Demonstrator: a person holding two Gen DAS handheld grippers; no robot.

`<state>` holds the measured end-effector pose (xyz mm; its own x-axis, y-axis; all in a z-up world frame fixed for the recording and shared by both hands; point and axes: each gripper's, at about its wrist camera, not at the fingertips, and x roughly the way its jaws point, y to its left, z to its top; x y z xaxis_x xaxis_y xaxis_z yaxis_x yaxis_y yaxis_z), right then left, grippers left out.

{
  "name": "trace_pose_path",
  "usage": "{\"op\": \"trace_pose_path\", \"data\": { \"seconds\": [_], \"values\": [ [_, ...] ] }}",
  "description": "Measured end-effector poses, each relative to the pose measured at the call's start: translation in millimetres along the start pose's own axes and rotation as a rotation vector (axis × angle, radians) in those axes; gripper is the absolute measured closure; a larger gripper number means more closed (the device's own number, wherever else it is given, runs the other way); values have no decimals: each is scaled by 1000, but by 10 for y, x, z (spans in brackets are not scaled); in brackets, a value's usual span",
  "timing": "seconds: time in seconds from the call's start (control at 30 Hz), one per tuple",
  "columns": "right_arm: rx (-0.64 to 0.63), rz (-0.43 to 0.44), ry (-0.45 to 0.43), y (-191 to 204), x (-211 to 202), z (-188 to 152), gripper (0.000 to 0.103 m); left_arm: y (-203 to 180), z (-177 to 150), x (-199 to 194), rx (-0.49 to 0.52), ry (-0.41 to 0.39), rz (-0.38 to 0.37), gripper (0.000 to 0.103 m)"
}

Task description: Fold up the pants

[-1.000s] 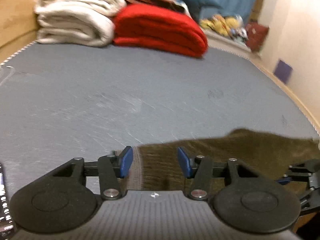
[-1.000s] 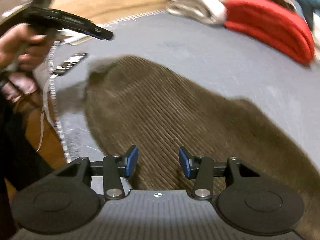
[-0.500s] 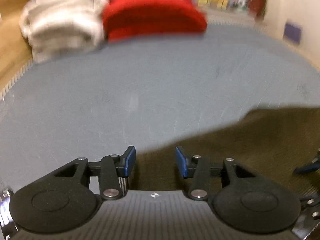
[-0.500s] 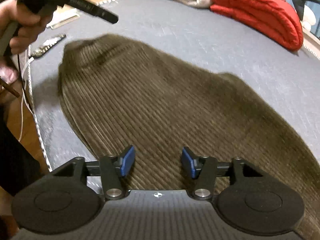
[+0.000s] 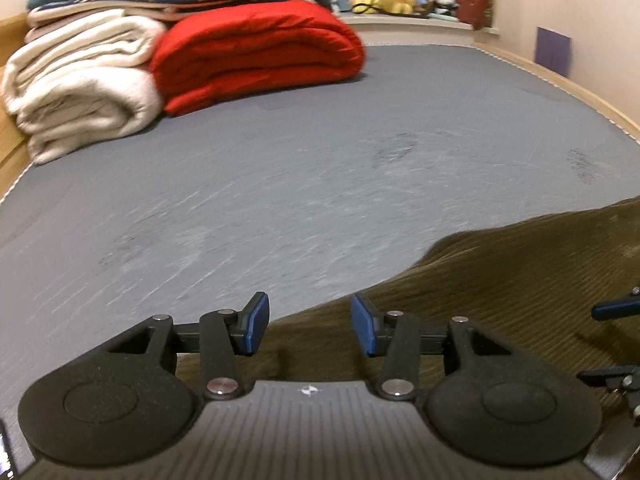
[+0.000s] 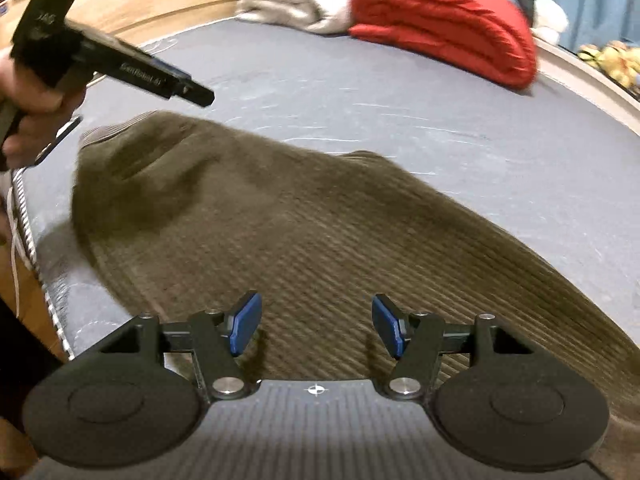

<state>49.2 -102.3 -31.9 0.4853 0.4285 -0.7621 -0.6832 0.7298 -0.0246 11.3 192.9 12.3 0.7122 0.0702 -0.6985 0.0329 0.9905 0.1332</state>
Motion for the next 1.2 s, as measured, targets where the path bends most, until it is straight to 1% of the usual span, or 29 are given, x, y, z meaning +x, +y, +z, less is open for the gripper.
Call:
{"op": "trace_pose_path", "data": {
  "seconds": [0.03,0.13,0.2,0.23,0.3,0.33,0.37,0.4,0.43,0.47,0.5,0.57,0.63,0.67,0.73,0.87,0.93,0.97,1.03,1.17,1.2],
  "values": [
    [13,-7,1,-32,-11,-19,39,-97,39,31,4,-5,-19,52],
    [28,-17,12,-111,-25,-87,39,-350,174,341,24,-15,-79,52],
    [30,-25,27,-150,19,-154,39,-493,257,427,38,-27,-124,52],
    [27,-32,42,-168,41,-193,39,-525,332,574,43,-27,-148,52],
    [17,-62,86,-212,111,-284,39,-625,379,734,47,-16,-178,52],
    [15,-73,107,-229,139,-321,39,-662,376,814,47,1,-185,52],
    [23,-72,117,-270,155,-369,39,-689,372,951,45,36,-181,52],
    [37,-63,109,-309,148,-390,36,-701,358,1088,47,82,-171,52],
    [51,-54,108,-343,135,-405,36,-730,310,1251,63,153,-153,52],
    [60,-50,107,-369,121,-410,36,-763,258,1395,90,208,-125,49],
    [69,-51,102,-384,101,-413,36,-797,235,1449,110,208,-104,45],
    [99,-51,82,-415,45,-413,36,-866,297,1420,125,186,-82,45],
    [126,-40,45,-454,-31,-405,36,-910,358,1301,128,133,-81,43],
    [137,-45,12,-473,-83,-397,36,-944,373,1235,130,108,-87,41],
    [153,-62,-51,-509,-181,-385,34,-977,402,1119,133,63,-104,40],
    [210,-110,-154,-676,-311,-376,33,-1049,428,994,138,-9,-108,39],
    [235,-121,-190,-776,-374,-378,33,-1097,425,921,133,-48,-104,34],
    [242,-129,-200,-819,-396,-383,33,-1059,410,831,127,-67,-104,31],
    [262,-177,-221,-882,-470,-409,33,-1061,450,757,106,-100,-115,28],
    [355,-265,-274,-1082,-653,-533,33,-1173,459,589,55,-153,-150,24],
    [375,-292,-284,-1133,-684,-580,33,-1215,450,538,53,-167,-149,22]
  ]
}}
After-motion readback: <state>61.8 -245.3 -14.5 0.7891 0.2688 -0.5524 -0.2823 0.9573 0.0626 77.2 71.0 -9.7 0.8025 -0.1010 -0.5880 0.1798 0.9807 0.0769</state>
